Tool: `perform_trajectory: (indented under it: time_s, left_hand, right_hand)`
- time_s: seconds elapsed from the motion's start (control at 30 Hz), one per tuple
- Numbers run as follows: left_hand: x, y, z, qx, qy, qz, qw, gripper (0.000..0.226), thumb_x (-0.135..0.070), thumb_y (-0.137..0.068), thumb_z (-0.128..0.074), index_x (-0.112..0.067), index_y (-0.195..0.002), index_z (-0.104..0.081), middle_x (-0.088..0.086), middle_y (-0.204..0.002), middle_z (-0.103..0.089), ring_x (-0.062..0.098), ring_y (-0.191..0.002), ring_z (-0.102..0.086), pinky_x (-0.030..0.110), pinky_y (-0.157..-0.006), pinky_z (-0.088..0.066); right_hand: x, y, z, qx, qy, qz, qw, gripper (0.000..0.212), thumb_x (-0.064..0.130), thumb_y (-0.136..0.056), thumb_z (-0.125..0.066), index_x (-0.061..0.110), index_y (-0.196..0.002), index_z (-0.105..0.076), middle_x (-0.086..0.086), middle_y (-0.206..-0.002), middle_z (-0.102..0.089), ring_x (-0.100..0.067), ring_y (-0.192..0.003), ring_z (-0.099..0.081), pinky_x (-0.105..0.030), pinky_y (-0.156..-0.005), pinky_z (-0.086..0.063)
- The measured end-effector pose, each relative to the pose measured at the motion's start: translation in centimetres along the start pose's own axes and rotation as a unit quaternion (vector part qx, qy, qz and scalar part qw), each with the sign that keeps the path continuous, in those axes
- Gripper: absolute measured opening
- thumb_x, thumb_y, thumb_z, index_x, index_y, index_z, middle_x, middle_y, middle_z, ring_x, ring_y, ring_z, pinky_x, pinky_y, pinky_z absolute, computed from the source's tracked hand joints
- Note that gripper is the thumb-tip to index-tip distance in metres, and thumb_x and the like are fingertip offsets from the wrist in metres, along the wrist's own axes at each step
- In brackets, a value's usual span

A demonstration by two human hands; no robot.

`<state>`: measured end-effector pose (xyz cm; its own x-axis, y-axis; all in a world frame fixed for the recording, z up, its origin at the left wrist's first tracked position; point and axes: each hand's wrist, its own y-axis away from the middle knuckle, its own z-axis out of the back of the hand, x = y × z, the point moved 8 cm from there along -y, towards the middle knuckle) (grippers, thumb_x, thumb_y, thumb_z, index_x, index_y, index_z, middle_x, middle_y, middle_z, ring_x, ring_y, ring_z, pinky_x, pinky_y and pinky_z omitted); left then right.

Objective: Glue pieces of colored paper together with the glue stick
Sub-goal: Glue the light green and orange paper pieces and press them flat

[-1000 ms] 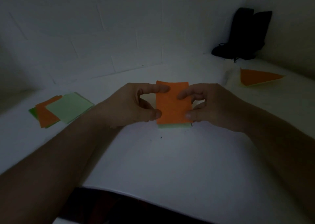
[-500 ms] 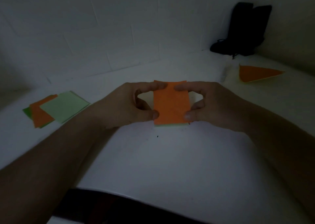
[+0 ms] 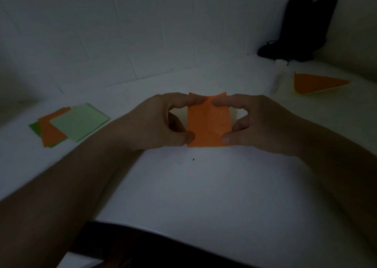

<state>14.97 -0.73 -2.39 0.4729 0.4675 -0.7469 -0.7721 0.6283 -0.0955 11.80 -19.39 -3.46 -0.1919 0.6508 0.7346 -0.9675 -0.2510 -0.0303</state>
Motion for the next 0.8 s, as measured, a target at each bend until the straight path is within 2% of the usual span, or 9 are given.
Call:
perform_trajectory:
  time_s: [0.1, 0.2, 0.27, 0.33, 0.47, 0.53, 0.63, 0.73, 0.8]
  left_hand:
    - [-0.05, 0.06, -0.02, -0.001, 0.005, -0.001, 1.000, 0.079, -0.010, -0.080, -0.086, -0.037, -0.146, -0.053, -0.016, -0.143, -0.054, 0.011, -0.077, -0.076, 0.020, -0.062, -0.056]
    - [-0.14, 0.06, -0.01, -0.005, -0.001, -0.006, 1.000, 0.079, -0.012, -0.080, -0.086, -0.037, -0.147, -0.052, -0.016, -0.143, -0.053, 0.011, -0.078, -0.076, 0.031, -0.070, -0.062]
    - [-0.12, 0.04, -0.02, -0.004, 0.000, -0.005, 1.000, 0.079, -0.011, -0.080, -0.086, -0.037, -0.146, -0.053, -0.018, -0.142, -0.053, 0.012, -0.077, -0.076, 0.035, -0.071, -0.063]
    - [-0.10, 0.02, -0.03, -0.004, 0.004, -0.005, 1.000, 0.078, -0.011, -0.080, -0.086, -0.037, -0.146, -0.053, -0.019, -0.140, -0.054, 0.012, -0.076, -0.076, 0.031, -0.066, -0.062]
    - [0.12, -0.11, -0.07, -0.003, 0.011, -0.004, 1.000, 0.077, -0.011, -0.081, -0.086, -0.036, -0.146, -0.053, -0.018, -0.141, -0.053, 0.013, -0.078, -0.076, 0.024, -0.067, -0.061]
    - [0.19, -0.16, -0.07, -0.005, 0.015, -0.005, 1.000, 0.077, -0.011, -0.081, -0.086, -0.035, -0.146, -0.054, -0.018, -0.141, -0.053, 0.012, -0.078, -0.076, 0.021, -0.065, -0.058]
    - [0.17, -0.21, -0.11, -0.007, 0.003, -0.011, 1.000, 0.076, -0.014, -0.080, -0.087, -0.035, -0.146, -0.054, -0.015, -0.141, -0.054, 0.010, -0.079, -0.076, 0.022, -0.071, -0.060]
    - [0.24, -0.26, -0.10, -0.005, 0.002, -0.013, 1.000, 0.077, -0.015, -0.079, -0.087, -0.035, -0.146, -0.053, -0.014, -0.142, -0.054, 0.010, -0.079, -0.076, 0.022, -0.071, -0.060]
    - [0.20, -0.23, -0.11, -0.001, 0.001, -0.014, 1.000, 0.077, -0.014, -0.080, -0.087, -0.036, -0.146, -0.053, -0.015, -0.142, -0.054, 0.010, -0.078, -0.076, 0.023, -0.071, -0.060]
  right_hand:
    - [0.14, 0.00, -0.02, 0.001, 0.018, -0.004, 1.000, 0.087, 0.021, -0.074, -0.092, 0.044, -0.146, -0.048, 0.025, -0.093, -0.066, -0.016, -0.075, -0.075, -0.031, -0.075, -0.059]
    - [0.02, -0.15, 0.04, -0.002, 0.022, -0.006, 1.000, 0.086, 0.021, -0.074, -0.092, 0.045, -0.144, -0.049, 0.014, -0.090, -0.073, -0.019, -0.074, -0.075, -0.036, -0.076, -0.060]
    - [-0.13, -0.22, 0.05, -0.002, 0.016, -0.006, 1.000, 0.085, 0.020, -0.074, -0.092, 0.045, -0.143, -0.050, 0.015, -0.094, -0.074, -0.019, -0.073, -0.075, -0.030, -0.074, -0.059]
    - [-0.15, -0.25, -0.03, 0.001, 0.018, -0.009, 1.000, 0.085, 0.019, -0.074, -0.091, 0.044, -0.144, -0.050, 0.018, -0.085, -0.073, -0.017, -0.071, -0.075, -0.023, -0.066, -0.056]
    - [-0.26, -0.31, -0.07, 0.001, 0.028, -0.013, 1.000, 0.085, 0.021, -0.075, -0.091, 0.044, -0.145, -0.048, 0.011, -0.084, -0.075, -0.018, -0.070, -0.075, -0.031, -0.070, -0.058]
    - [-0.27, -0.31, -0.12, 0.003, 0.027, -0.009, 1.000, 0.085, 0.020, -0.075, -0.091, 0.045, -0.144, -0.048, 0.015, -0.083, -0.074, -0.020, -0.072, -0.075, -0.031, -0.070, -0.058]
    - [-0.09, -0.25, -0.07, 0.002, 0.029, -0.001, 1.000, 0.085, 0.019, -0.075, -0.091, 0.044, -0.144, -0.049, 0.030, -0.079, -0.066, -0.018, -0.073, -0.074, -0.023, -0.068, -0.055]
    - [0.15, -0.18, -0.10, 0.003, 0.039, 0.004, 0.999, 0.086, 0.019, -0.076, -0.091, 0.040, -0.147, -0.048, 0.033, -0.088, -0.058, -0.012, -0.070, -0.073, -0.012, -0.063, -0.051]
    - [0.27, -0.15, -0.11, 0.001, 0.038, 0.006, 0.999, 0.085, 0.018, -0.075, -0.091, 0.041, -0.145, -0.048, 0.028, -0.094, -0.058, -0.010, -0.063, -0.070, -0.010, -0.059, -0.049]
